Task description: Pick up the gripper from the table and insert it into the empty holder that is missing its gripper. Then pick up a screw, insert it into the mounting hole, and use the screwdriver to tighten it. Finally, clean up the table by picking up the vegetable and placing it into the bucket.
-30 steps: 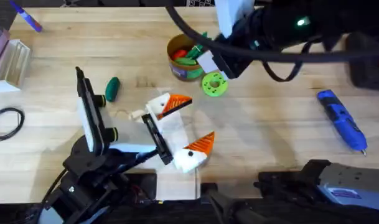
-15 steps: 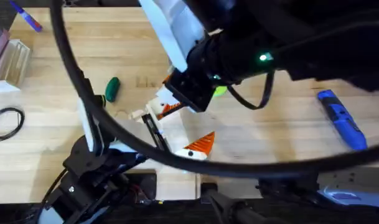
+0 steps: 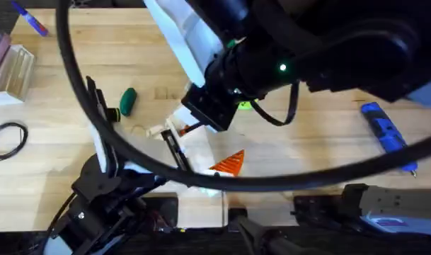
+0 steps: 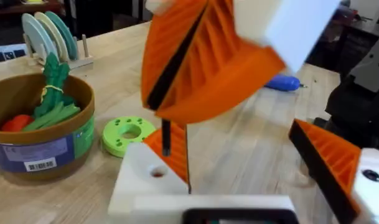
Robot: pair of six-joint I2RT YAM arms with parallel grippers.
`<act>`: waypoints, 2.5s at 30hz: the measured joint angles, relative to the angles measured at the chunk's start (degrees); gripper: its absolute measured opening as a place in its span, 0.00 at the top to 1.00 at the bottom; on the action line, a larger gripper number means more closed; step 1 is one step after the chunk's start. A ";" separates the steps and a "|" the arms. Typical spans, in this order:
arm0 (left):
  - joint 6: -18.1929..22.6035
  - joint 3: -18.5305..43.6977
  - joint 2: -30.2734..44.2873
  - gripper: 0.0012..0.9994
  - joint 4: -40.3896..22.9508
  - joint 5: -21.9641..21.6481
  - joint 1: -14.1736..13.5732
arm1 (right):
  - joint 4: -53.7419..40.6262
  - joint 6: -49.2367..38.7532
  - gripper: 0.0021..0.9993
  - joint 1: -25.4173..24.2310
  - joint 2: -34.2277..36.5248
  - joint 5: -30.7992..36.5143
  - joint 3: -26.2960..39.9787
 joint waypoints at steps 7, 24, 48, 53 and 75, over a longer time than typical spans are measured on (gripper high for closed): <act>0.00 0.00 0.00 0.01 0.00 0.00 0.00 | -1.33 0.00 1.00 0.01 1.42 -0.09 0.00; -0.20 0.00 0.02 0.01 -0.02 0.04 0.00 | -0.31 -0.04 1.00 -0.02 3.01 -0.15 0.00; -0.72 0.00 0.02 0.01 -0.02 0.87 0.00 | -1.39 -0.09 1.00 -0.02 3.19 -0.93 0.15; -0.87 0.00 0.02 0.01 -0.02 0.86 0.00 | -1.68 -0.18 1.00 -0.02 3.18 -1.02 0.21; -0.71 0.00 0.02 0.01 0.00 0.85 0.00 | -1.64 -1.05 1.00 0.01 3.19 -2.00 0.46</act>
